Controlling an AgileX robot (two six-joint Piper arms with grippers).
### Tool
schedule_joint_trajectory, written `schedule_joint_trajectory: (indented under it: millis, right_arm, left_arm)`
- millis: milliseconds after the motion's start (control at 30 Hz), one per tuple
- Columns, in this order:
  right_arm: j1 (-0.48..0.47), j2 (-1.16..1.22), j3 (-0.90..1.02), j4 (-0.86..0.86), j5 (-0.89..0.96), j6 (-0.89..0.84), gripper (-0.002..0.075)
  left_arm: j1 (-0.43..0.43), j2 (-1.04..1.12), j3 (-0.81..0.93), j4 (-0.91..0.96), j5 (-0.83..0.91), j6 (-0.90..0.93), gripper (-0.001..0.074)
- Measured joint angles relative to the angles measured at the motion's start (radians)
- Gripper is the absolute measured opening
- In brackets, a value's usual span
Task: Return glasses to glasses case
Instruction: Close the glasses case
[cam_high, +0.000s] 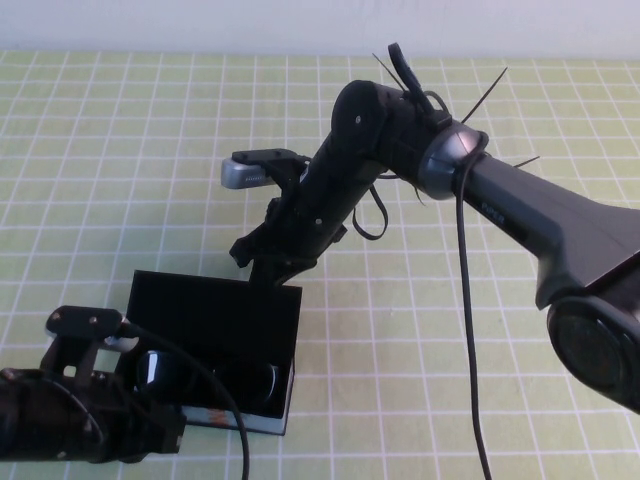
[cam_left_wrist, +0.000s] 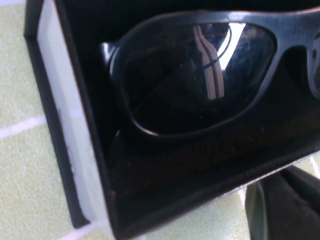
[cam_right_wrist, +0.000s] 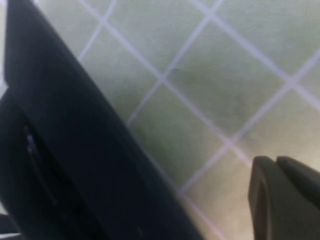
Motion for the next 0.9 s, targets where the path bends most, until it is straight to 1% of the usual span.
schedule_joint_trajectory:
  millis: [333,567,733,900]
  right_arm:
    - [0.069,-0.072,0.048,-0.008,-0.002,0.000,-0.0011]
    - [0.092,-0.161,0.159,-0.010,-0.002,-0.010,-0.0011]
    - [0.126,-0.218,0.263,-0.010,-0.002,-0.019,-0.0011]
    - [0.153,-0.226,0.336,-0.010,-0.002,-0.033,-0.0011]
  left_arm:
    - [0.000,0.000,0.000,-0.002,-0.011,0.000,-0.0004]
    - [0.000,0.000,0.000,-0.004,-0.016,0.000,-0.0004]
    - [0.000,0.000,0.000,-0.006,-0.017,0.000,-0.0004]
    - [0.000,-0.028,0.000,0.038,-0.005,-0.078,-0.0004]
